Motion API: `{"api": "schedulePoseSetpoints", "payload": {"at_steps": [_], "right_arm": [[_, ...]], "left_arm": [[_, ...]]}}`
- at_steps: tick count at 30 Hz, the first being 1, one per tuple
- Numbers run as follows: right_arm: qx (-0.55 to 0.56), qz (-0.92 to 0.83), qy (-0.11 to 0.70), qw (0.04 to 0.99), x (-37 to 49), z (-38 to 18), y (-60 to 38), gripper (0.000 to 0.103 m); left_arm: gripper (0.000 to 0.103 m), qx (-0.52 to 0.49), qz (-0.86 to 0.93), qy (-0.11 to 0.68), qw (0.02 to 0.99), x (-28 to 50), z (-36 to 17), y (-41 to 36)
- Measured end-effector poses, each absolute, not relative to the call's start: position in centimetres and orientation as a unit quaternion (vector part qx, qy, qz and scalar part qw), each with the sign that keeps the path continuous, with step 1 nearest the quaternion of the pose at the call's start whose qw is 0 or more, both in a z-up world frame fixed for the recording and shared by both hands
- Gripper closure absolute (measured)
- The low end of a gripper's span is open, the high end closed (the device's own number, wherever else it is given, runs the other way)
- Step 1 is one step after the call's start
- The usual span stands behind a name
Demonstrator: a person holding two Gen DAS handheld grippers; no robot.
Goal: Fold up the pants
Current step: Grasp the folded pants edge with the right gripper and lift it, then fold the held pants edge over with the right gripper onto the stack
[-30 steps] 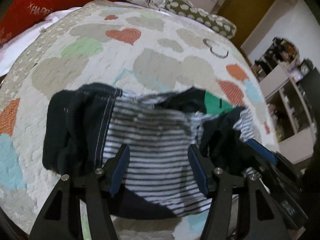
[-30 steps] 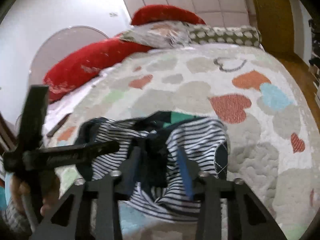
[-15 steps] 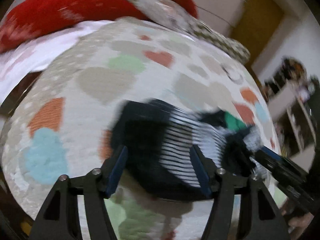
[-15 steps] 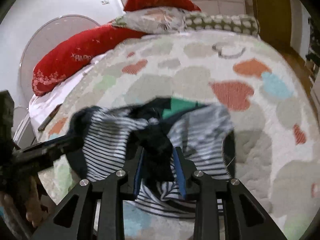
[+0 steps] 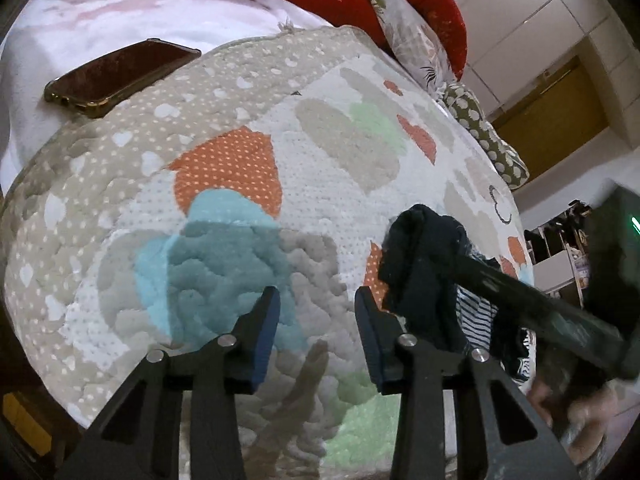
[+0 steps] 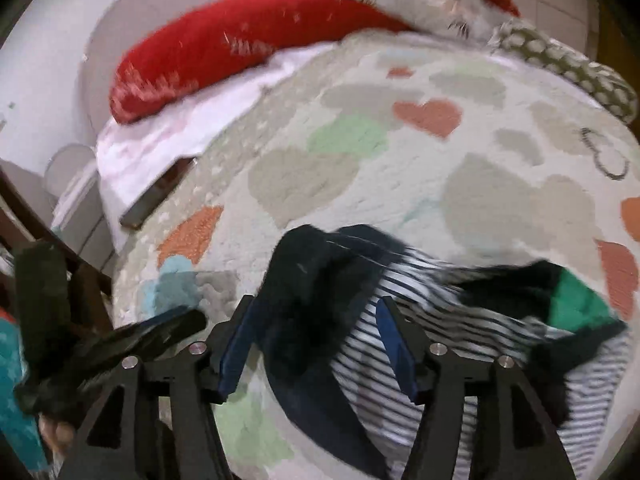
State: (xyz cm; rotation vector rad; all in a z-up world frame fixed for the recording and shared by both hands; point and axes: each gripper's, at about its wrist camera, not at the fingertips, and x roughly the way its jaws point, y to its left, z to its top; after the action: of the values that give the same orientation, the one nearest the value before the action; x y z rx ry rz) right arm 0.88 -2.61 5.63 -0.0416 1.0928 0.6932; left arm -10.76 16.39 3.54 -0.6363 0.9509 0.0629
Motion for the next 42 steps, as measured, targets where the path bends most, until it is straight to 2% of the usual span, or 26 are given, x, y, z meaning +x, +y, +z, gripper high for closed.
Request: {"api": "schedulePoseSetpoints", "payload": {"at_steps": [2, 6, 9, 11, 12, 13, 16, 17, 19, 24, 25, 26, 28, 33, 42], "right_arm": [[-0.020, 0.308, 0.531, 0.789, 1.9, 4.7, -1.0, 0.034], [-0.030, 0.279, 0.585, 0.761, 4.7, 2.9, 2.3, 0.014], [-0.082, 0.242, 0.612, 0.749, 5.5, 2.0, 4.5, 0.014], [-0.132, 0.237, 0.615, 0.741, 5.2, 1.7, 5.6, 0.016], [-0.147, 0.238, 0.611, 0.741, 5.0, 1.8, 5.8, 0.025], [-0.155, 0.236, 0.607, 0.743, 4.9, 1.9, 5.7, 0.038], [-0.127, 0.238, 0.603, 0.751, 5.0, 2.8, 3.9, 0.064], [-0.100, 0.246, 0.604, 0.751, 5.2, 3.2, 2.8, 0.066], [-0.063, 0.258, 0.607, 0.749, 5.5, 3.7, 1.5, 0.069], [0.006, 0.291, 0.609, 0.738, 5.7, 5.3, -1.4, 0.070], [0.013, 0.296, 0.605, 0.739, 5.7, 5.7, -1.8, 0.070], [0.026, 0.302, 0.602, 0.739, 5.6, 6.0, -2.6, 0.070], [0.046, 0.316, 0.593, 0.739, 5.5, 7.0, -3.8, 0.070], [0.097, 0.341, 0.560, 0.749, 4.4, 9.2, -8.5, 0.070], [0.182, 0.336, 0.500, 0.777, 2.2, 9.5, -18.7, 0.070]], "left_arm": [[0.061, -0.306, 0.022, 0.446, 0.841, -11.0, 3.4, 16.4], [0.059, -0.314, 0.008, 0.437, 0.843, -11.4, 3.4, 15.9], [0.058, -0.321, -0.008, 0.436, 0.841, -11.4, 3.4, 15.2], [0.052, -0.321, -0.016, 0.433, 0.842, -11.4, 3.6, 14.5], [0.052, -0.321, -0.021, 0.431, 0.843, -11.5, 3.7, 14.2], [0.047, -0.319, -0.029, 0.429, 0.845, -11.5, 3.8, 13.5], [0.033, -0.309, -0.042, 0.429, 0.848, -11.0, 3.9, 11.6], [0.026, -0.303, -0.045, 0.427, 0.851, -10.8, 4.0, 10.8], [0.021, -0.285, -0.047, 0.422, 0.859, -10.4, 4.3, 9.3], [0.021, -0.259, -0.059, 0.427, 0.864, -9.2, 4.7, 6.3], [0.024, -0.255, -0.062, 0.431, 0.864, -9.0, 4.8, 6.0], [0.033, -0.253, -0.070, 0.431, 0.863, -8.8, 5.0, 5.6], [0.040, -0.249, -0.087, 0.436, 0.861, -8.6, 5.4, 4.9], [0.040, -0.234, -0.107, 0.442, 0.859, -7.9, 6.6, 2.3], [0.040, -0.190, -0.142, 0.472, 0.849, -7.9, 7.5, -4.6]]}}
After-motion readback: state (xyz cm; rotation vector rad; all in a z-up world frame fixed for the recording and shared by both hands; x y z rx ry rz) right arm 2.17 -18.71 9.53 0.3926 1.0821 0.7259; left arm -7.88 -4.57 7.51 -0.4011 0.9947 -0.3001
